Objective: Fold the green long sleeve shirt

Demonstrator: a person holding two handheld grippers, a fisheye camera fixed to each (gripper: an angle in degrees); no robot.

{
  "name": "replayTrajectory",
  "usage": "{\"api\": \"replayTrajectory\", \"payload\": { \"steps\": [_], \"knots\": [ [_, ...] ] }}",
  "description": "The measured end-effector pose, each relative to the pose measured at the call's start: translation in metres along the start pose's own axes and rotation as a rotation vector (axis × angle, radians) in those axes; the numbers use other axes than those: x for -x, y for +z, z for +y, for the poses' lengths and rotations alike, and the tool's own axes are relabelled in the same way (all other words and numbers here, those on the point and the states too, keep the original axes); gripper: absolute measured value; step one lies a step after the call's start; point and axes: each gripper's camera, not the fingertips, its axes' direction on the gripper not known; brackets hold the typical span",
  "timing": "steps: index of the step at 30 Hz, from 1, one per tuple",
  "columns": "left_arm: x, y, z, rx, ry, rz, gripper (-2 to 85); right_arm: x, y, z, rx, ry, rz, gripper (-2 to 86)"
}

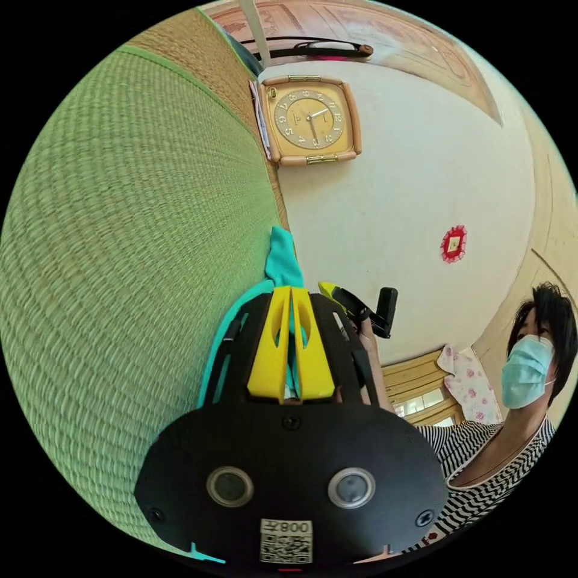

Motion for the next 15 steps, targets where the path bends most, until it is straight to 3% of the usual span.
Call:
{"api": "replayTrajectory", "payload": {
  "steps": [6,13,15],
  "knots": [
    [0.014,-0.016,0.001,0.051,-0.042,0.117,1.2,0.01,0.04,-0.078,0.076,-0.056,0.001,7.8],
    [0.008,-0.004,-0.005,0.204,0.02,0.048,4.6,0.017,0.097,-0.14,0.267,-0.083,0.053,6.7],
    [0.005,-0.007,-0.005,0.192,0.049,0.03,4.3,0.016,0.115,-0.149,0.352,-0.09,0.057,2.5]
  ]
}}
